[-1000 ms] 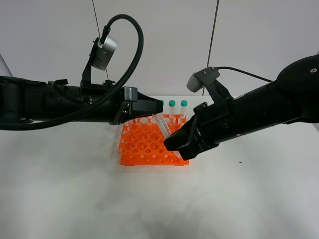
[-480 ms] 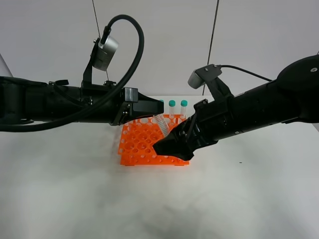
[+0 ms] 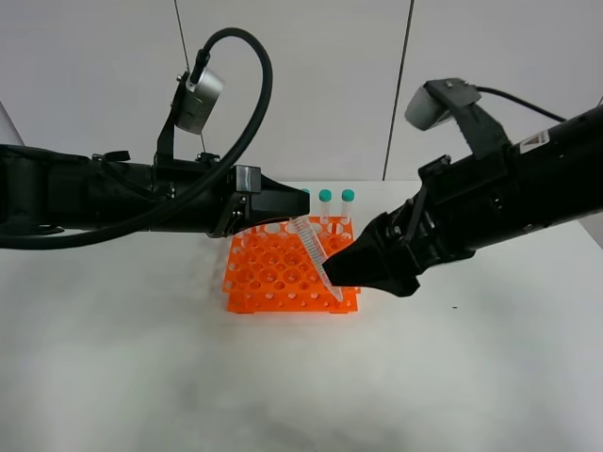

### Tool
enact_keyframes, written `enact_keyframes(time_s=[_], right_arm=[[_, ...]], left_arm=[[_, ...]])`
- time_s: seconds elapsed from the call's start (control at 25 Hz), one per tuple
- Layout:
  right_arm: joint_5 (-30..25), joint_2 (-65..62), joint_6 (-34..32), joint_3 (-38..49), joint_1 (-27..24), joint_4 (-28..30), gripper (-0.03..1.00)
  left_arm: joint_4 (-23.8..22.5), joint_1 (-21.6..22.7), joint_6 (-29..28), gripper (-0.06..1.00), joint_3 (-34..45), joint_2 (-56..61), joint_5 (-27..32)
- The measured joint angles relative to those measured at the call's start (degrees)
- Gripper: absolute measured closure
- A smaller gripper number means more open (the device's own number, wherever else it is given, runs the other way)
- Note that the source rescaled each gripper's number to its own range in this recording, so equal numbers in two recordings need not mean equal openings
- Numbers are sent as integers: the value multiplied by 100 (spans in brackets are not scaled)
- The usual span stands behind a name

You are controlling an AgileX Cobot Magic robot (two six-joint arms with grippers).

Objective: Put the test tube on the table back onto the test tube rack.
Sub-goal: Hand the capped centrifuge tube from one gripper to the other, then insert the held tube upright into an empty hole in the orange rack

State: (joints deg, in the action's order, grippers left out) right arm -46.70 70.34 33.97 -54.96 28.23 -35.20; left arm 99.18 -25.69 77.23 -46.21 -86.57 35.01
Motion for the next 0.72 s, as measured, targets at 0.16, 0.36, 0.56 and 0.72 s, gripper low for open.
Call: enact_keyframes(time_s=[0.16,0.36,0.56,0.72], right_arm=[[-662,79,-1774,-719,0,1690,-3],[-1182,397,-3158,-1111,-116,3237,-3],[-1260,889,-3467,-1142,-900,3646,-3],[-1214,1178,-3362,-1142,-1829,3695,-3]], left_arm=[[0,0,0,94,0,0,0],[0,0,0,94,0,0,0],[0,0,0,94,0,0,0],[0,0,0,94,0,0,0]])
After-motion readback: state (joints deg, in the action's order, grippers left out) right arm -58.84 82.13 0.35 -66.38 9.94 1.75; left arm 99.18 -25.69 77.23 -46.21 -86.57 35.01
